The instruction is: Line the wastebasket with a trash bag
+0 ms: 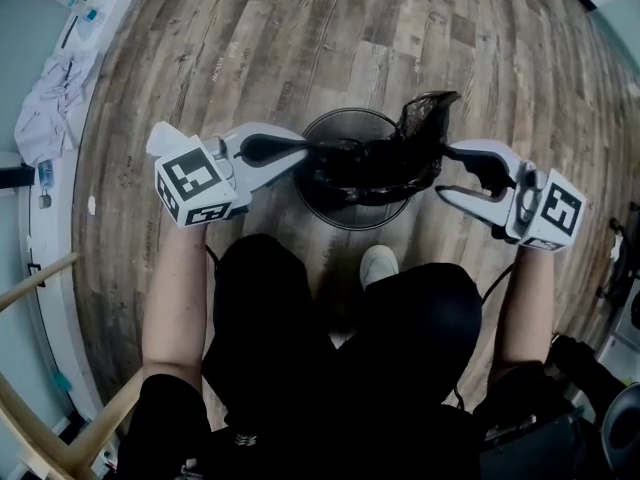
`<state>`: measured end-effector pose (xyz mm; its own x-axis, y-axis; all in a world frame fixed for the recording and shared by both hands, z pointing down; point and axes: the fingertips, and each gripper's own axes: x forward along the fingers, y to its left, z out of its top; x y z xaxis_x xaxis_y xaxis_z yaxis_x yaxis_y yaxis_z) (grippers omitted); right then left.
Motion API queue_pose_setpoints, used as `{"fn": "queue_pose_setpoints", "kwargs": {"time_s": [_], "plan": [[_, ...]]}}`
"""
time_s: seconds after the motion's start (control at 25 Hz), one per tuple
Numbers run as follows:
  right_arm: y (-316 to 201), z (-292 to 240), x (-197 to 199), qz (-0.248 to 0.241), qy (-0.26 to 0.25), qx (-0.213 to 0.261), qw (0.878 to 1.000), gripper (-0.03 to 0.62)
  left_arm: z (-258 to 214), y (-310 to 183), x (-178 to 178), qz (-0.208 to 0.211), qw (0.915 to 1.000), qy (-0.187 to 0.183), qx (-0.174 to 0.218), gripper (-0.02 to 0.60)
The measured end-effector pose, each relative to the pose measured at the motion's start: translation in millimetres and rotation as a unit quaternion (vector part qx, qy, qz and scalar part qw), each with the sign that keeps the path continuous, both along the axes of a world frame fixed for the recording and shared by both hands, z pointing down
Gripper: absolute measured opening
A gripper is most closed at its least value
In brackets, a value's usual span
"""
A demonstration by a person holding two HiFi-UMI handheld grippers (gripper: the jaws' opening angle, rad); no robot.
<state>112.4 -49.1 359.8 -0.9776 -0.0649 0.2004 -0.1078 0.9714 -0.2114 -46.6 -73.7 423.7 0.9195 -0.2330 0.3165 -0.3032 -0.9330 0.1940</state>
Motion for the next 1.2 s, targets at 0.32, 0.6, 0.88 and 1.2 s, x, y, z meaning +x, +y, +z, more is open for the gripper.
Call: {"fn": "queue_pose_setpoints", "kwargs": {"time_s": [0.32, 0.6, 0.88, 1.2], "plan": [[-99.2, 0.4, 32.4, 0.099, 0.151, 0.109, 0.978, 0.189, -15.8, 15.4, 6.7, 0.031, 0.999, -0.018, 0.025, 0.008], [-135.9, 18.6, -9.5, 0.036, 0.152, 0.057, 0.986, 0.195, -23.8, 34.5, 10.9, 0.06, 0.9965, -0.042, 0.041, 0.008], [-103.0, 110.4, -13.6, -0.114, 0.286, -0.027, 0.951, 0.311, -20.5, 27.8, -7.4, 0.019, 0.9984, -0.039, 0.036, 0.008], [-92.0, 114.3, -6.0, -0.047, 0.232, 0.007, 0.971, 0.003, 7.9, -3.1, -52.4, -0.089, 0.9944, -0.045, 0.036, 0.008]]}}
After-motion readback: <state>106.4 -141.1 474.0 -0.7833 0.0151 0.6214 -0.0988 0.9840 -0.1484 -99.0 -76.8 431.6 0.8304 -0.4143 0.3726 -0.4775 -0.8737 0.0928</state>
